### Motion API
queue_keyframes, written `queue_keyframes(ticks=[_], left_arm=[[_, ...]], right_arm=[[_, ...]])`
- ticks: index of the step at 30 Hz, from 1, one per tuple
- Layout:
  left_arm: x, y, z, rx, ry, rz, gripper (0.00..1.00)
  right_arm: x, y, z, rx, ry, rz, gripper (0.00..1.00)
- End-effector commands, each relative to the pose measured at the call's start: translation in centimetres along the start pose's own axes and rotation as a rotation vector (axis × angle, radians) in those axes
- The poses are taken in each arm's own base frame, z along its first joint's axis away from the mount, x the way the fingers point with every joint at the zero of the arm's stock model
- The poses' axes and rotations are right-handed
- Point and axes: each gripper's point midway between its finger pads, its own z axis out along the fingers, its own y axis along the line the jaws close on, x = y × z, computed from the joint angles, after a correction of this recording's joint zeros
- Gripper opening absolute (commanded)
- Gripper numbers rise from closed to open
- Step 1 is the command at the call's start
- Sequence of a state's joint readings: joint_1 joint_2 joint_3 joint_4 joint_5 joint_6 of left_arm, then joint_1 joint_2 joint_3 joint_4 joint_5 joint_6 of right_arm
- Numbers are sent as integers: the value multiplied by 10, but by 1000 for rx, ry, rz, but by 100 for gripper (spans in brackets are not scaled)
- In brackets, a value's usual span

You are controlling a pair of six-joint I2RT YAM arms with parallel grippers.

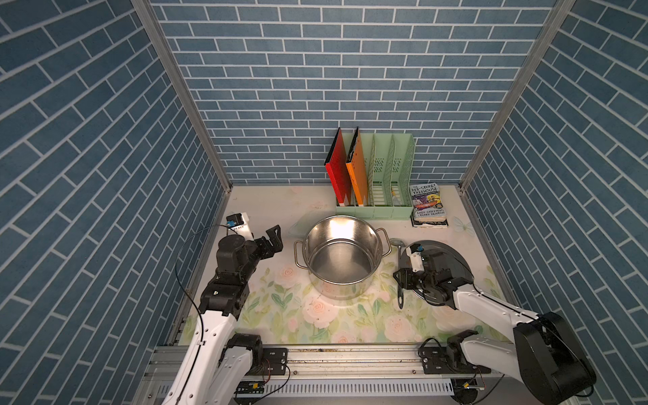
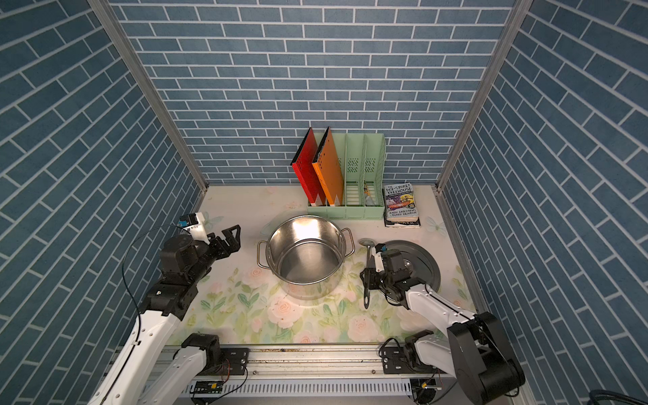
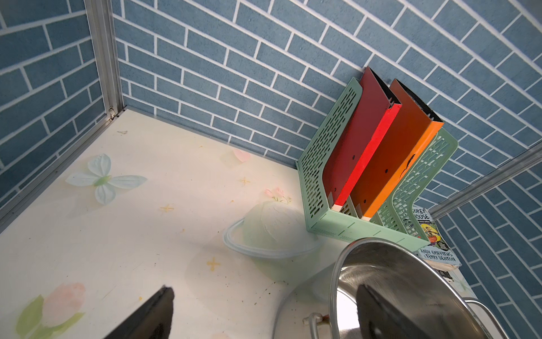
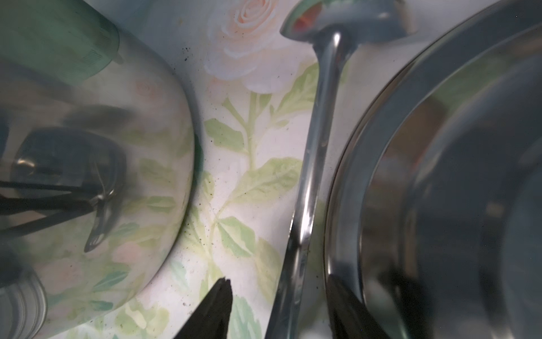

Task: Stir the soup with a spoon
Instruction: Pick up the spoon from the center of the board.

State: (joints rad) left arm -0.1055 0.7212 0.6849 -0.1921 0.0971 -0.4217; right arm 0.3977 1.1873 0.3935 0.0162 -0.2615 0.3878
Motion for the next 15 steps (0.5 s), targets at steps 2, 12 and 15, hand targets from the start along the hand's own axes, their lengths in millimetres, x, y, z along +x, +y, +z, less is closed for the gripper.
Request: queue_keyframes(ticks=[2, 12, 15], left_arm=[[-6, -5, -6, 11, -14, 19, 100], [-5, -5, -5, 14, -11, 23, 100], [-5, -6, -4, 17, -12, 34, 100]], right_arm=[[-3, 11, 5, -103, -1, 4, 52], [2, -3, 12, -115, 23, 52, 44], [2, -2, 15, -146, 22, 65, 40]])
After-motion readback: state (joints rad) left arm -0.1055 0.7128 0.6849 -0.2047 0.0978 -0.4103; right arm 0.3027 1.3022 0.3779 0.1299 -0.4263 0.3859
